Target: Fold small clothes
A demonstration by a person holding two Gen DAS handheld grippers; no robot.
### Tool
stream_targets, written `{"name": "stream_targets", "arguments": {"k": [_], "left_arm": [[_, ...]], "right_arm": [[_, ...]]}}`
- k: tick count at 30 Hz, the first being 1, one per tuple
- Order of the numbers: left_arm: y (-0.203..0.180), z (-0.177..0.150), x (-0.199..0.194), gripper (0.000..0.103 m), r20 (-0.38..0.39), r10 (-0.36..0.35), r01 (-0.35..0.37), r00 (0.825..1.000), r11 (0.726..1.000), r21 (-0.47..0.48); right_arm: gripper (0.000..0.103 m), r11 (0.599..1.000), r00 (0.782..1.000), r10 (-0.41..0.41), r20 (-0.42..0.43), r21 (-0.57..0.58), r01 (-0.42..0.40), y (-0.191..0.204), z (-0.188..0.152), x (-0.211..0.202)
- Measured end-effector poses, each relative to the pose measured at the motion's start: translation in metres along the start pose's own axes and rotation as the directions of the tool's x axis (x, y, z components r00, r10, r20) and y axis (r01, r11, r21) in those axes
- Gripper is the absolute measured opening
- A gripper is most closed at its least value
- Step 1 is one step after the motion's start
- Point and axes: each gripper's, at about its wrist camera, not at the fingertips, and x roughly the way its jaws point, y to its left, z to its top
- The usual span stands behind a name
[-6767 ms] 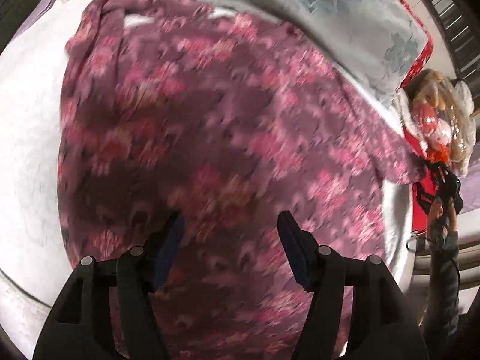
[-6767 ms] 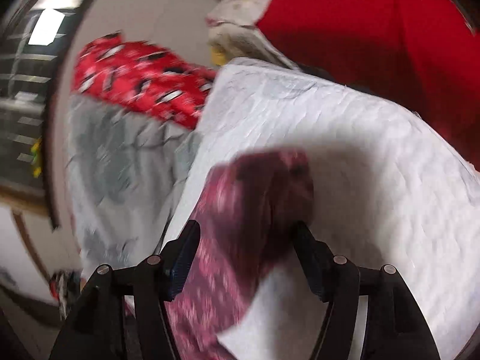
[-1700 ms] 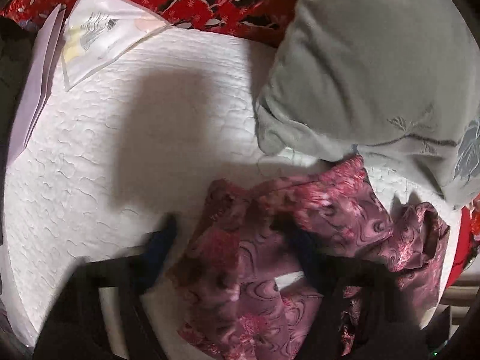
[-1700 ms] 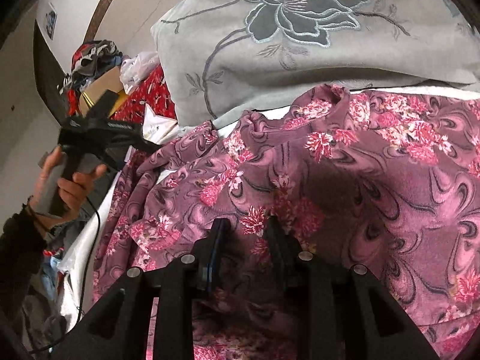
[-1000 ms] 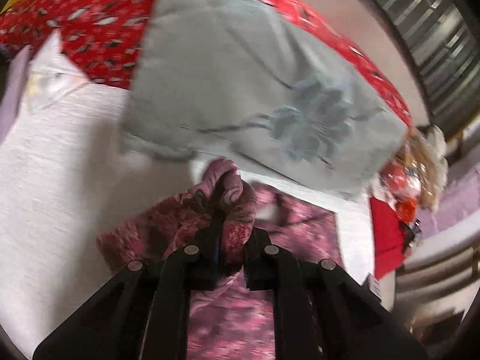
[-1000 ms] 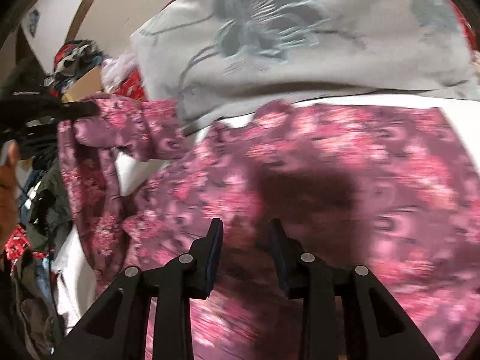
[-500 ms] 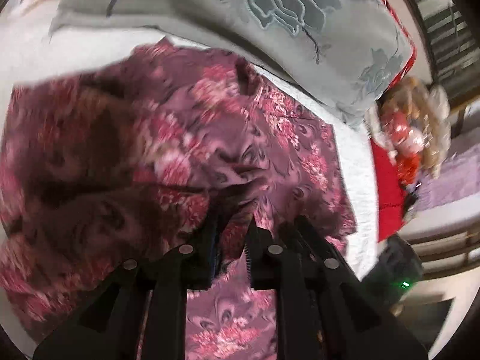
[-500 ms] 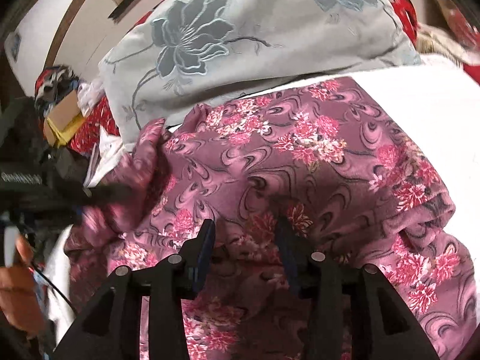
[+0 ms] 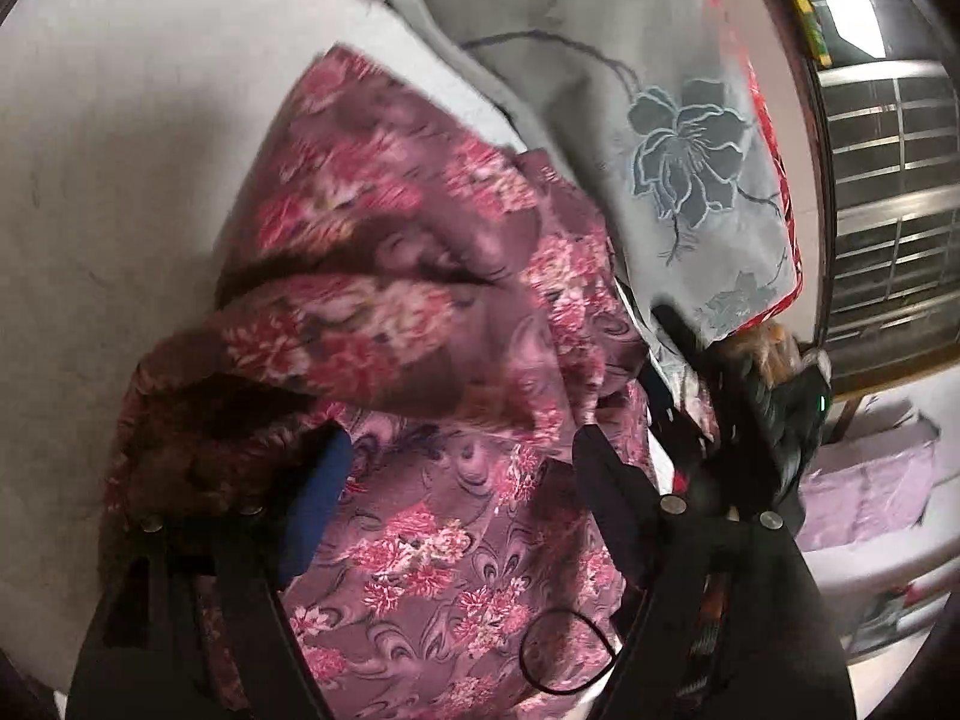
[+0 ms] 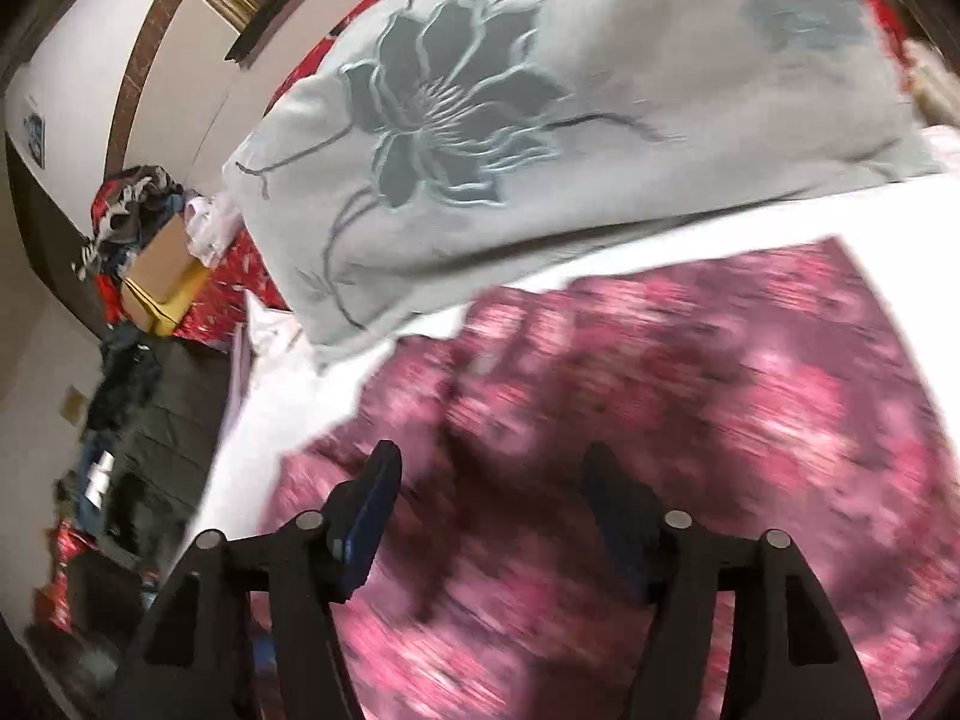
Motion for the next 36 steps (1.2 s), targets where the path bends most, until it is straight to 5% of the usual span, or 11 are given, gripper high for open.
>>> {"name": "stream_targets", "arguments": {"k": [4,5,6,7,12,16,23,30,31,33,36], "left_arm": [[0.003,-0.001,0.001,0.076,0.01,-0.014,0.014,1.0,1.0,-0.001],[0.005,0.0,0.0,0.076,0.012,-0.017,0.017,1.0,1.0,-0.003],[0.005,0.001,0.001,0.076,0.015,-0.016,0.016,1.0,1.0,-0.005],[0.007,0.001,0.0,0.076,0.019,-0.015,0.015,1.0,1.0,-0.006],[0.012,0.001,0.0,0.076,0.036,-0.019,0.02,0.999,1.0,-0.017],[0.014,-0.002,0.0,0.076,0.042,-0.01,0.011,0.999,1.0,-0.018],[0.018,-0.007,-0.003,0.076,0.029,-0.016,0.018,0.999,0.999,-0.038],[0.012,-0.003,-0.003,0.071,0.032,0.012,-0.01,0.999,0.998,-0.056],[0.01,-0.002,-0.004,0.063,0.036,0.014,-0.012,0.999,0.999,-0.053],[0.009,0.002,-0.01,0.06,0.048,0.009,-0.006,0.999,0.999,-0.048],[0.015,0.007,-0.01,0.057,0.051,0.019,-0.016,0.999,0.998,-0.063]], "right_arm": [[0.065,0.999,0.989,0.045,-0.141,0.022,-0.042,0.018,0.01,0.051],[0.053,0.999,0.986,0.034,-0.166,0.008,-0.033,0.021,0.008,0.057],[0.024,0.999,0.985,0.005,-0.174,-0.03,-0.01,0.028,0.008,0.062],[0.01,0.999,0.985,0.002,-0.173,-0.053,-0.011,0.032,0.007,0.06],[0.01,0.995,0.996,0.075,0.052,-0.065,-0.072,0.027,0.009,-0.009],[0.01,1.0,0.986,-0.022,0.163,0.01,0.021,-0.018,0.005,-0.056],[0.01,0.977,0.989,-0.112,0.095,0.192,0.092,-0.111,-0.029,-0.085],[0.035,0.933,0.994,-0.038,0.102,0.361,-0.002,-0.133,-0.028,-0.083],[0.033,0.935,0.995,-0.039,0.093,0.354,0.004,-0.13,-0.021,-0.079],[0.006,0.964,0.989,-0.001,0.148,0.264,-0.039,-0.11,-0.003,-0.088],[0.005,0.976,0.954,0.049,0.296,0.189,-0.109,-0.095,0.013,-0.115]]}}
